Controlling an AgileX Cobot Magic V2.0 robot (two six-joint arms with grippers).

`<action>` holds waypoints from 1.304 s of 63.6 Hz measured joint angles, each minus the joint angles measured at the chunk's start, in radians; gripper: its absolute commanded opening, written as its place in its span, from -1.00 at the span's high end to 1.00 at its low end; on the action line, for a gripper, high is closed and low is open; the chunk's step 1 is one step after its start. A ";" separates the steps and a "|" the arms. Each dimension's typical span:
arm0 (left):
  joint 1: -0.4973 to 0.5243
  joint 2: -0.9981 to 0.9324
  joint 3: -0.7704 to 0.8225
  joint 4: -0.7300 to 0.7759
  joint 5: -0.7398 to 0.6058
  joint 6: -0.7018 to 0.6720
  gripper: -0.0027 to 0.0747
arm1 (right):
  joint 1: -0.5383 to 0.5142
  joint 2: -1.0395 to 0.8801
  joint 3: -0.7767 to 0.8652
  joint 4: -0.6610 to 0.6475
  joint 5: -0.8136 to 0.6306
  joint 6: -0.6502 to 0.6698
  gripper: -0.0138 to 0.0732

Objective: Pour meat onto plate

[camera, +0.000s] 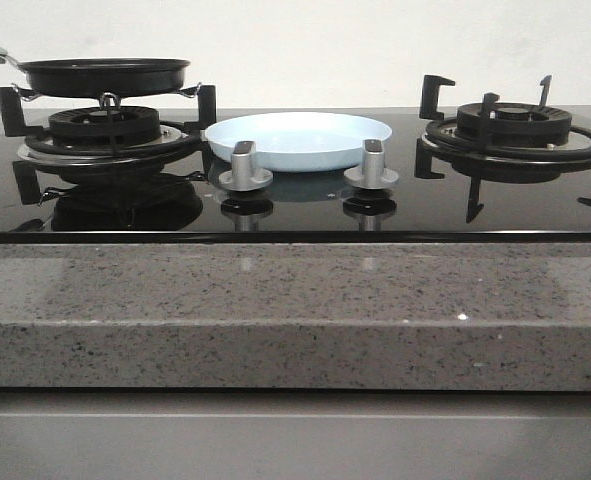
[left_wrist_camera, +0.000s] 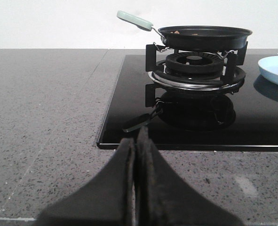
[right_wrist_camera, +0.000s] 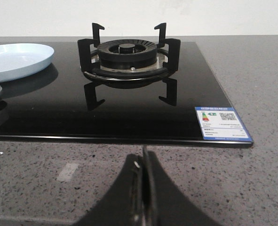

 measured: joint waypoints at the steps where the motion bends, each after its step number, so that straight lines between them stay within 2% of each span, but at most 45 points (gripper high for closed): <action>1: 0.000 0.000 0.000 0.000 0.000 0.000 0.98 | 0.000 0.000 0.000 0.000 0.000 0.000 0.81; 26: 0.000 0.000 0.000 0.000 0.000 0.000 0.98 | 0.000 0.000 0.000 0.000 0.000 0.000 0.81; 39: 0.000 0.000 0.000 -0.029 -0.094 0.000 0.98 | 0.000 0.000 0.000 0.000 -0.044 0.000 0.81; 45: 0.000 0.000 -0.012 -0.040 -0.082 0.000 0.98 | 0.000 0.000 -0.012 0.000 -0.039 0.000 0.81; 55: 0.000 0.016 -0.158 -0.047 0.064 0.000 0.98 | 0.000 0.002 -0.156 -0.001 0.075 0.000 0.81; 63: 0.000 0.122 -0.325 -0.031 0.153 0.000 0.98 | 0.000 0.082 -0.305 -0.002 0.170 0.000 0.81; 72: 0.000 0.296 -0.444 -0.022 0.176 0.000 0.98 | 0.000 0.244 -0.456 -0.004 0.243 0.000 0.81; 83: 0.000 0.387 -0.477 -0.022 0.176 0.000 0.98 | 0.000 0.349 -0.526 -0.004 0.276 0.000 0.81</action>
